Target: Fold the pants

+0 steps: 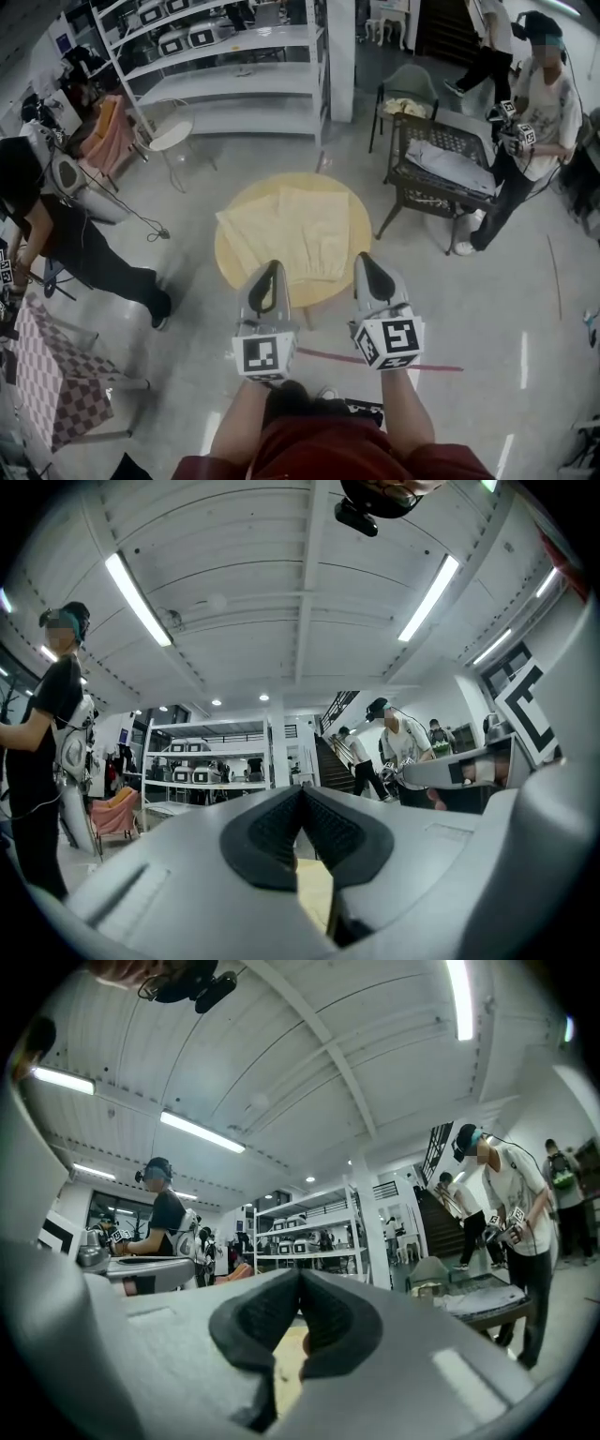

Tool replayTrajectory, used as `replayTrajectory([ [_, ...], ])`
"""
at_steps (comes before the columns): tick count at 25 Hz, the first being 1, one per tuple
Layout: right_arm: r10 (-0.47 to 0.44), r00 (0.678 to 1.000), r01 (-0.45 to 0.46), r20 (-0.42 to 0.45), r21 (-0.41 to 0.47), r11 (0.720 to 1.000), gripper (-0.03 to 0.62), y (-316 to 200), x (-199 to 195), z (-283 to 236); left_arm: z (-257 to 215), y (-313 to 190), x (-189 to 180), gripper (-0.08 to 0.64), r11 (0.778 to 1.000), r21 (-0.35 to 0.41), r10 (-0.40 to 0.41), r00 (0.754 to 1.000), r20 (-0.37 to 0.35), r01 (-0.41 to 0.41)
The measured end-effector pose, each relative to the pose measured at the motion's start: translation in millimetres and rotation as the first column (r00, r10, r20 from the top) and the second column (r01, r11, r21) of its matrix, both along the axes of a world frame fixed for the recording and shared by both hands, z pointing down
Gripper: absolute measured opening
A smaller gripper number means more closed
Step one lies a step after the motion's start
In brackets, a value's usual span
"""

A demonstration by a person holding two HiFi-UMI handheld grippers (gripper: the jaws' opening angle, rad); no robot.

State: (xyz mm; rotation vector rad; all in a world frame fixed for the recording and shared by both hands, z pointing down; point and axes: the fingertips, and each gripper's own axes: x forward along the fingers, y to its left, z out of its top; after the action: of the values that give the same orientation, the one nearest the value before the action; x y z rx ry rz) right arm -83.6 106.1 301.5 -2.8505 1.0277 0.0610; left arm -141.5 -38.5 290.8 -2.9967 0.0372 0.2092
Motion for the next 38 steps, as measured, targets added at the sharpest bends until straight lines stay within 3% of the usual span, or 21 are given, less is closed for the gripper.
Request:
replayTrajectory([
  [12, 0.079, 0.997, -0.079, -0.010, -0.017, 0.997, 0.002, 47.6, 32.8, 15.4, 14.2, 44.8, 45.3, 0.006, 0.997, -0.024, 0.070, 0.997, -0.018, -0.071],
  [20, 0.057, 0.998, -0.056, 0.011, -0.051, 0.997, 0.002, 49.9, 80.4, 35.2, 32.9, 52.1, 89.3, 0.006, 0.997, -0.054, 0.056, 0.998, -0.011, -0.057],
  [38, -0.103, 0.995, 0.104, 0.011, -0.119, 0.987, 0.002, 11.4, 241.9, 37.2, 37.8, 34.4, 227.8, 0.006, 0.987, -0.125, -0.105, 0.994, -0.022, 0.102],
])
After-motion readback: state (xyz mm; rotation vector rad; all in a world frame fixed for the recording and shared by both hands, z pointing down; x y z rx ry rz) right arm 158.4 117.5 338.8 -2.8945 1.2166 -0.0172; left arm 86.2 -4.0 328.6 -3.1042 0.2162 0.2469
